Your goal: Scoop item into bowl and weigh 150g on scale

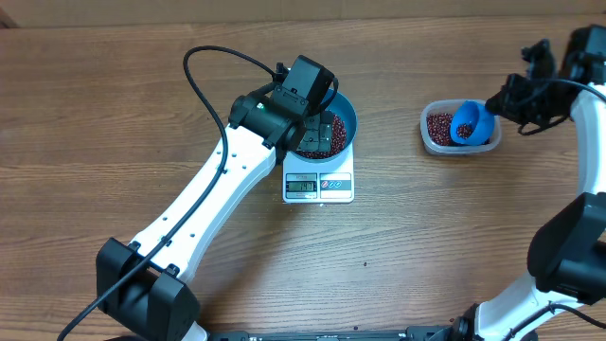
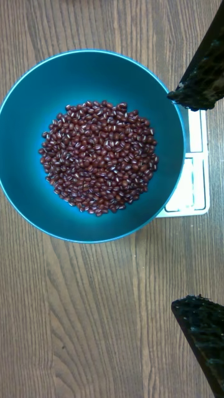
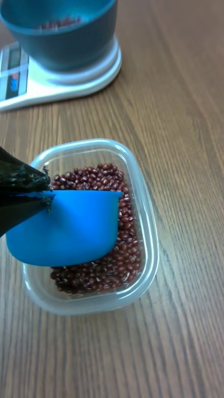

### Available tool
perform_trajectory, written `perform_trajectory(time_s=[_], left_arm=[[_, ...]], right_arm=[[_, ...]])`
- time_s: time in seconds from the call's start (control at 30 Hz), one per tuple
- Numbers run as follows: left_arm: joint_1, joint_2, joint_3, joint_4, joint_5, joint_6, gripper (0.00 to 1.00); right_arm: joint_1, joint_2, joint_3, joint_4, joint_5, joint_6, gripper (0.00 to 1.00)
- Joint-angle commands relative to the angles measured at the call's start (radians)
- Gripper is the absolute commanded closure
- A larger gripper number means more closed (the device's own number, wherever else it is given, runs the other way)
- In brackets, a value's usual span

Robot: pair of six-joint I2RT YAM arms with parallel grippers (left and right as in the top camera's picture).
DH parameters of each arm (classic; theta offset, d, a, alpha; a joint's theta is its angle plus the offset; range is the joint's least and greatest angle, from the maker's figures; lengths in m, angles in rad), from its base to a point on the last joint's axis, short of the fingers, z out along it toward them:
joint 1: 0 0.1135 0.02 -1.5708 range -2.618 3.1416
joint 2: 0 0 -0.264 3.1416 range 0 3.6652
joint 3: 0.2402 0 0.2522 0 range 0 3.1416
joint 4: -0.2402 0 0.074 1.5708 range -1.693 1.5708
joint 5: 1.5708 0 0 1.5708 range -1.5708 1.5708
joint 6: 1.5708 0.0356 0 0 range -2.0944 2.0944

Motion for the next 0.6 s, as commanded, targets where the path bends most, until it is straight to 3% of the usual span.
perform_trajectory(time_s=[0.0, 0.27, 0.57], left_arm=[[0.008, -0.005, 0.026, 0.004, -0.014, 0.005, 0.0], [0.008, -0.005, 0.026, 0.004, -0.014, 0.005, 0.0], [0.008, -0.005, 0.026, 0.004, -0.014, 0.005, 0.0]], right_arm=[[0.068, -0.024, 0.018, 0.021, 0.146, -0.012, 0.96], [0.188, -0.024, -0.043, 0.095, 0.288, -0.012, 0.96], [0.237, -0.024, -0.132, 0.145, 0.248, -0.011, 0.96]])
